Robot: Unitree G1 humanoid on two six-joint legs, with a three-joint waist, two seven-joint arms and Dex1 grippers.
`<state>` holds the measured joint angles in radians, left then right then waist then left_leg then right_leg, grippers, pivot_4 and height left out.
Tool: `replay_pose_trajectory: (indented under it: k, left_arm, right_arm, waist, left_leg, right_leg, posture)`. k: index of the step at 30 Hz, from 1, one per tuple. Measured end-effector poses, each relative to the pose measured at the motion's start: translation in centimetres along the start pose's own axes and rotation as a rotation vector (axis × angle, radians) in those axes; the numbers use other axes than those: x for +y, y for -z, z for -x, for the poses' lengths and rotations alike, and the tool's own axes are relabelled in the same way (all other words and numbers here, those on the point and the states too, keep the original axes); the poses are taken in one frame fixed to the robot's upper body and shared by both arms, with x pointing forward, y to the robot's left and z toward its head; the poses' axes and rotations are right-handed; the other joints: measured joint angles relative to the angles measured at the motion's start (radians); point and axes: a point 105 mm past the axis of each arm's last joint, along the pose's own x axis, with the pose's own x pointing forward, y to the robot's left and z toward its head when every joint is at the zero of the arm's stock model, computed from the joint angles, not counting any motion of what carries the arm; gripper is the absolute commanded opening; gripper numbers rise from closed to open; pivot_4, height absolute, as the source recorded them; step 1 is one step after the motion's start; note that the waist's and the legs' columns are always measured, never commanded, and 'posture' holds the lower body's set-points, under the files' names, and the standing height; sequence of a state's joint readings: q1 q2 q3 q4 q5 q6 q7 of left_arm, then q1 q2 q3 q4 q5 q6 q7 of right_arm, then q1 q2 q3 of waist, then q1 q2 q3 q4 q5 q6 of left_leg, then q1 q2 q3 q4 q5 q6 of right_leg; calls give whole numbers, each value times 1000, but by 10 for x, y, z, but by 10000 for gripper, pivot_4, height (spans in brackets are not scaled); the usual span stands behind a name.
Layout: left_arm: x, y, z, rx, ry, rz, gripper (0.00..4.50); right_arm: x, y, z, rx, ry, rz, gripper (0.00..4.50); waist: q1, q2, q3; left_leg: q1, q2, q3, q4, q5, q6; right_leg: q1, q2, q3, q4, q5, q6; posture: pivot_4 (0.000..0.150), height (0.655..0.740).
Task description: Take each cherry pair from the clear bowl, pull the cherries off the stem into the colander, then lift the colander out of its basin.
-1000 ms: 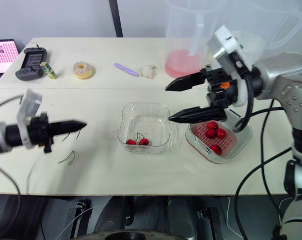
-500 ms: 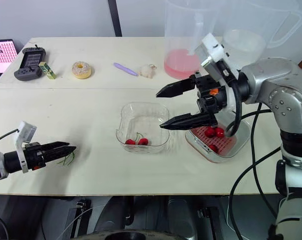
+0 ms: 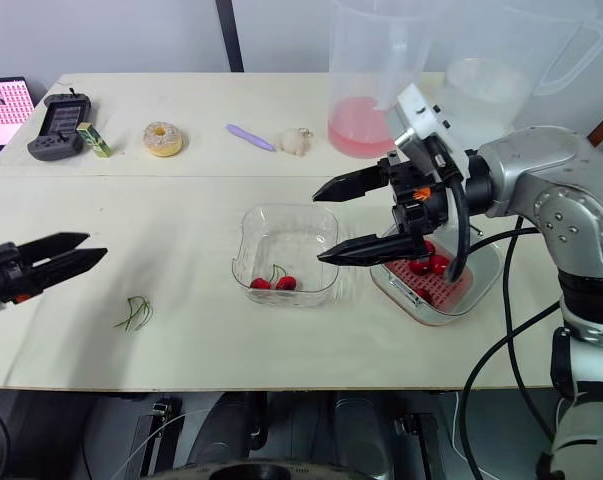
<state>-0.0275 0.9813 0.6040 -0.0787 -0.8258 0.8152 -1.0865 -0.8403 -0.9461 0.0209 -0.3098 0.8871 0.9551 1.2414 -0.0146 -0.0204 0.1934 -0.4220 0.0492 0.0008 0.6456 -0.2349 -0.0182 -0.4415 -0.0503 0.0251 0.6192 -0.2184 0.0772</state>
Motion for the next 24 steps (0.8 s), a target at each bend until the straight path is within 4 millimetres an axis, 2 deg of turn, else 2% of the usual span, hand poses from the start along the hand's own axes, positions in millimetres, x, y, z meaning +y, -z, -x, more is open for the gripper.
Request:
replay_pose_trajectory:
  k: [3, 7, 12, 15, 19, 24]
  left_arm:
    - [-18, -19, -12, -16, 111, -99, 44632]
    - [-51, -48, -33, -2, 307, -286, 44632]
    - [-72, -70, -47, 1, 432, -456, 44632]
    - [-72, -65, -51, 51, 447, -463, 44632]
    - [-74, -52, -53, 98, 454, -466, 44632]
    - [-78, -34, -50, 140, 430, -481, 44632]
  right_arm:
    - [-3, -1, 5, 5, 45, -4, 45000]
    - [-12, 2, 10, 21, 149, -44, 45000]
    - [-22, 13, 11, 69, 278, -39, 45000]
    - [-26, 13, 5, 65, 315, -24, 45000]
    - [-38, 16, -21, 86, 334, -13, 45000]
    - [-52, 22, -58, 258, 287, -179, 45000]
  waist:
    - [3, 0, 0]
    - [2, 0, 0]
    - [-3, 0, 0]
    - [-8, 0, 0]
    - [-9, 0, 0]
    - [-11, 0, 0]
  left_leg:
    - [-1, 0, 0, 0, 0, 0]
    - [-2, 0, 0, 1, 0, 0]
    - [-2, 1, 0, 0, 0, 0]
    - [-1, 1, -1, 1, 0, 0]
    - [0, 1, -1, 2, 0, 0]
    - [0, 1, 0, 2, 1, 0]
  right_leg:
    - [0, 0, 0, 0, 0, 0]
    - [0, 1, 0, 0, 1, -1]
    - [-1, 4, 1, 1, 1, 0]
    - [-2, 5, 1, 4, 1, 0]
    - [-3, 5, 1, 8, 0, 0]
    - [-4, 4, 2, 10, 0, 0]
  posture:
    - [1500, 7400]
    - [1500, 7400]
    - [1500, 7400]
    - [1500, 7400]
    - [1500, 7400]
    - [1500, 7400]
